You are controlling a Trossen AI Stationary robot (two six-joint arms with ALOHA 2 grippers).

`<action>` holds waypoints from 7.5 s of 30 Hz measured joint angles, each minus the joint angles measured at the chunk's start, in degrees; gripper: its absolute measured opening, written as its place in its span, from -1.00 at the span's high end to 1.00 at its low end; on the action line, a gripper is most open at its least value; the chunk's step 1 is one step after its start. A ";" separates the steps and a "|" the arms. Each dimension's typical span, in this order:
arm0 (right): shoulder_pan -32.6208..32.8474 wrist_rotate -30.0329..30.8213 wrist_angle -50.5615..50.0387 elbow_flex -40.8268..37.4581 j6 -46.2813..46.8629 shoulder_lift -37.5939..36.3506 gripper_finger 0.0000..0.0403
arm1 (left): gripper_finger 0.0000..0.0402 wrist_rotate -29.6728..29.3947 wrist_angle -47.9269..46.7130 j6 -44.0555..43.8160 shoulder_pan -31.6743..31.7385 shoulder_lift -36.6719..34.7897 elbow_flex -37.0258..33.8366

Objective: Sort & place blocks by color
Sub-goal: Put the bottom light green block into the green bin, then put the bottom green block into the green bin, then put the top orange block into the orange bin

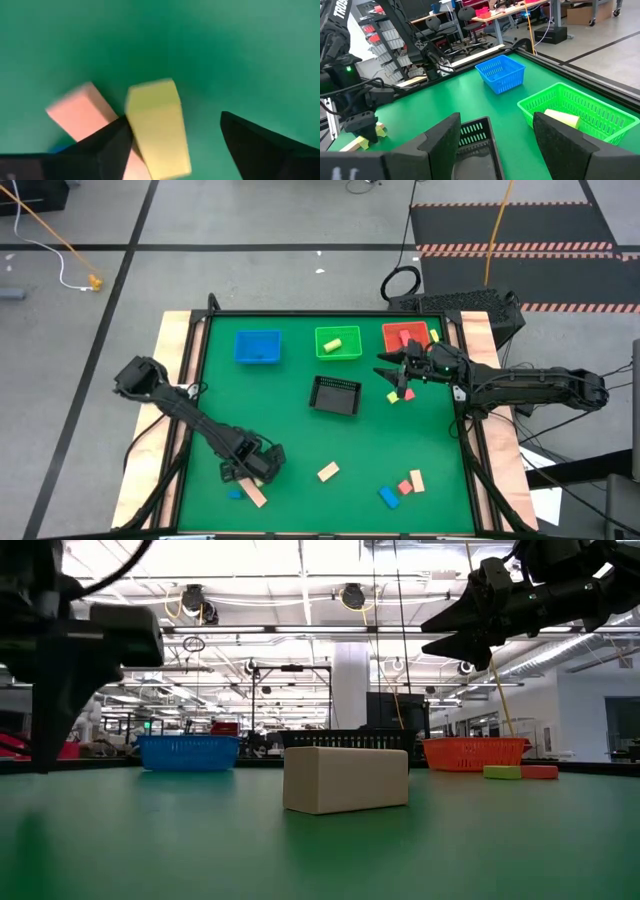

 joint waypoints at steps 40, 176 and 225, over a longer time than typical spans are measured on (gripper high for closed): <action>-0.02 0.02 0.03 0.00 0.00 0.00 -0.19 | -0.54 2.64 2.01 35.11 -3.78 -2.60 0.07; 0.39 -2.95 -6.41 -0.02 5.16 -2.28 -0.19 | 0.67 -23.16 48.20 108.92 47.60 14.78 15.80; 18.51 24.79 -48.82 0.04 37.73 11.58 -0.19 | -0.07 -27.73 46.86 122.70 25.93 -0.66 15.82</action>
